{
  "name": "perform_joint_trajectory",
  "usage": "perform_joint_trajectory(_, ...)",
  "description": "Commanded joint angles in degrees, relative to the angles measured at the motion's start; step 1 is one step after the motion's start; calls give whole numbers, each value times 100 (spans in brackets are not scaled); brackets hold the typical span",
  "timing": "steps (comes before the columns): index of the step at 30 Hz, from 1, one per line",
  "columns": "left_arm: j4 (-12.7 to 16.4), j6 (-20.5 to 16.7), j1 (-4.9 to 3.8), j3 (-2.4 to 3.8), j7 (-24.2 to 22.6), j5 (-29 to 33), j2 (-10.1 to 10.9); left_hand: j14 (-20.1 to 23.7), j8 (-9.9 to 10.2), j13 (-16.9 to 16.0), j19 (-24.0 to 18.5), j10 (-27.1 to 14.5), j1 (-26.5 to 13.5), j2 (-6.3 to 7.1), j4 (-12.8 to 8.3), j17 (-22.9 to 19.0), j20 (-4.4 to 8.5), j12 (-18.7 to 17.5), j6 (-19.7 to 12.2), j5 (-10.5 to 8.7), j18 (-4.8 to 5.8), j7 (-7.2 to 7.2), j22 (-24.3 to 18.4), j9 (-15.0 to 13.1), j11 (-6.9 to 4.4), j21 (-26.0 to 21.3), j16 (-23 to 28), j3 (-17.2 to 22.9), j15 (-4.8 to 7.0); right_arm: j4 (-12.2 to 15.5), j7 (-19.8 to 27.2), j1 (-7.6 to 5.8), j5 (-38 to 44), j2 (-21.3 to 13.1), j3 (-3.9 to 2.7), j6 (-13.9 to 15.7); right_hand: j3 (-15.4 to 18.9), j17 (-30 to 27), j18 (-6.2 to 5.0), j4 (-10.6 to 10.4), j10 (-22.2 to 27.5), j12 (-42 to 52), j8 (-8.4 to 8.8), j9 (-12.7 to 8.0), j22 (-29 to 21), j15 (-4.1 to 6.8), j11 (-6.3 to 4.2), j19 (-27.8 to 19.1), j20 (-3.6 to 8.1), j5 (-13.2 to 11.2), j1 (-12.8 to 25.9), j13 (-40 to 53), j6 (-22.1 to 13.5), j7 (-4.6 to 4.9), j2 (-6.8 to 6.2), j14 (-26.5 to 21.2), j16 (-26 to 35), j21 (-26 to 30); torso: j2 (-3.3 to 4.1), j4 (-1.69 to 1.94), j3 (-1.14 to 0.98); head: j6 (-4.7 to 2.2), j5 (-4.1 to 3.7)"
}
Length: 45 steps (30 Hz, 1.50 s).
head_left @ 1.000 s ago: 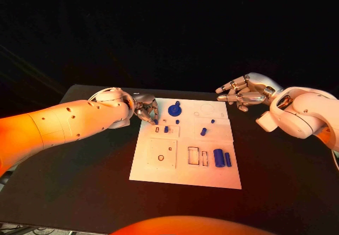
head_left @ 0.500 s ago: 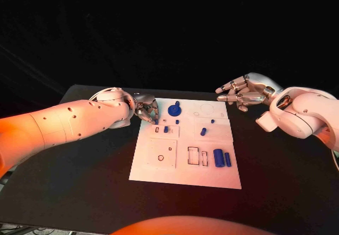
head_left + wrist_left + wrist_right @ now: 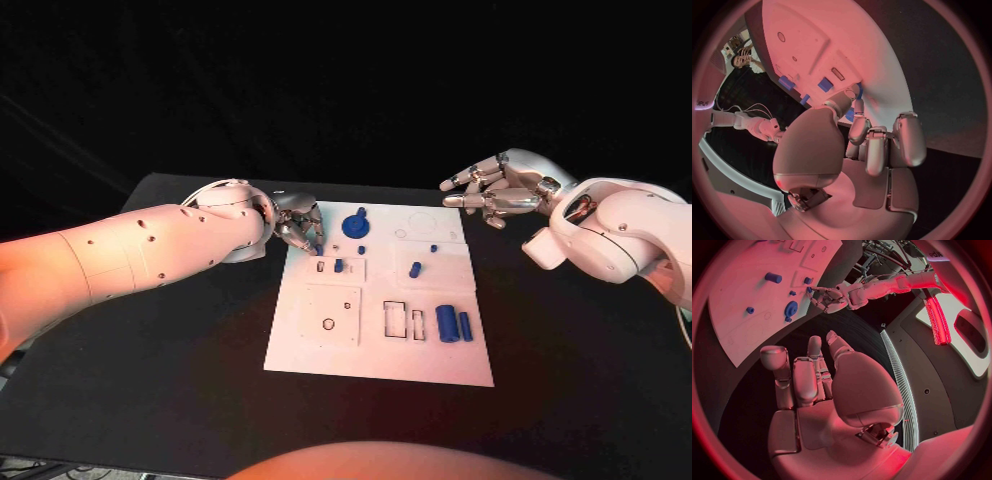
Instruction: Assemble the parts on the task board
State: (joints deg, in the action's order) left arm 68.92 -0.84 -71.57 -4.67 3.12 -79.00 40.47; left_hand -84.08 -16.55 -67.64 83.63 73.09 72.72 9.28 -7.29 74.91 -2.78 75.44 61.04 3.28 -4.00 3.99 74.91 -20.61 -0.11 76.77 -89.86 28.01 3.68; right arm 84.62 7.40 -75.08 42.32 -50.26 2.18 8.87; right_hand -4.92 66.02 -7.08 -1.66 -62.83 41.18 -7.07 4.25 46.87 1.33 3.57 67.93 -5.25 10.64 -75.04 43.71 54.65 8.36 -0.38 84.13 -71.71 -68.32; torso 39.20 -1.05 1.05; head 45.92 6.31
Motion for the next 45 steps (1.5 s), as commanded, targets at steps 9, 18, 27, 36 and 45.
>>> perform_joint_trajectory(9, 155, 113, 22, 5, -9, 150, 91, -592, -37, 2, 35, 18, -53, 27, 37, 1509, -7, 35, 61, -5, 70, 3, 533, -19, 3, 6, -14, -35, -27, 0, 46, 5, 46, 8, 0, -34, 36, -5, -89, -10, -1, -19, -25, -9, -5, -28, -24, -27, 9, -19, -18, -5, 31, 10, 36, 76, 39, 17, 0, 2, 2, 11, 2)
perform_joint_trajectory(18, 199, 95, 22, 18, 1, 162, 127, -592, -46, -3, 36, 23, -57, 26, 40, 1509, -6, 39, 73, -4, 71, 0, 535, -24, 3, 8, -14, -40, -27, 2, 45, 6, 56, 10, 0, -33, 36, -5, -89, -10, -1, -19, -25, -9, -5, -28, -24, -27, 9, -19, -18, -5, 31, 10, 36, 76, 39, 17, 3, -1, -2, 9, 6)
perform_joint_trajectory(27, 202, 124, 22, 21, 5, 166, 132, -592, -46, -3, 36, 22, -57, 26, 41, 1509, -6, 39, 73, -4, 71, 0, 535, -25, 3, 8, -14, -40, -27, 7, 43, 6, 65, 3, 0, -35, 36, -5, -89, -10, -1, -19, -25, -9, -5, -28, -24, -27, 9, -19, -18, -5, 31, 10, 36, 76, 39, 17, 2, -3, -3, 15, 6)
perform_joint_trajectory(36, 216, 200, 22, 20, 27, 185, 147, -592, -56, 13, 37, 10, -63, 26, 46, 1509, -6, 29, 85, -4, 70, -4, 535, -31, 1, 5, -14, -46, -26, 10, 42, 7, 72, -5, 0, -35, 38, -9, -90, -7, -2, -20, -28, -9, -14, -27, -25, -29, 9, -21, -28, -11, 32, 9, 41, 76, 46, 25, -1, 0, -1, 18, 2)
perform_joint_trajectory(45, 250, 191, 22, 20, 42, 187, 173, -592, -55, 25, 33, 0, -72, 37, 49, 1509, -6, 21, 76, -4, 68, -1, 528, -34, 2, -5, -14, -57, -26, 13, 40, 7, 82, -8, 0, -35, 38, -9, -90, -7, -2, -20, -28, -9, -14, -27, -25, -29, 9, -21, -28, -11, 32, 9, 41, 76, 46, 25, 1, 0, 3, 23, 13)
